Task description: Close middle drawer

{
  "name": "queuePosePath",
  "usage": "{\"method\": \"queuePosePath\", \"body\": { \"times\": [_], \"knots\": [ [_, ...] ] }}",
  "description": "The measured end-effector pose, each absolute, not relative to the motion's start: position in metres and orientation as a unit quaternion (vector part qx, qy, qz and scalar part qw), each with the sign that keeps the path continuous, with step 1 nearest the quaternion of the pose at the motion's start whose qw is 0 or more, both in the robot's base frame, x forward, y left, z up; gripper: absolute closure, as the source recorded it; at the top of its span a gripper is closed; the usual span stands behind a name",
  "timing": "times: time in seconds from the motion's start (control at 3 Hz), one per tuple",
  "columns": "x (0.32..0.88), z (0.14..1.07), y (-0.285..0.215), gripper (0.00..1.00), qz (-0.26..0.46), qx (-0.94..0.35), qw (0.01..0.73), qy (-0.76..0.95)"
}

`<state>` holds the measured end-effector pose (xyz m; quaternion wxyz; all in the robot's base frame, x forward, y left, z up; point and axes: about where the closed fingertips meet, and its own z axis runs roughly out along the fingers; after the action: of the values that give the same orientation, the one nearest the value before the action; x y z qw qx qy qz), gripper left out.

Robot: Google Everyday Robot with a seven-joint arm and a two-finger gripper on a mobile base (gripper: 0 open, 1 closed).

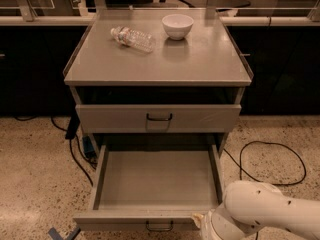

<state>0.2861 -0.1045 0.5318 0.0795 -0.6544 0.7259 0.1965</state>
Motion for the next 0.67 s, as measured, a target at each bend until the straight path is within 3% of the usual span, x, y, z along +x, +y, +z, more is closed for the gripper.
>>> {"method": "queuePosePath", "body": {
  "times": [0.67],
  "knots": [
    [0.2861, 0.5318, -0.1045, 0.40, 0.196, -0.654, 0.079, 0.726]
  ]
}}
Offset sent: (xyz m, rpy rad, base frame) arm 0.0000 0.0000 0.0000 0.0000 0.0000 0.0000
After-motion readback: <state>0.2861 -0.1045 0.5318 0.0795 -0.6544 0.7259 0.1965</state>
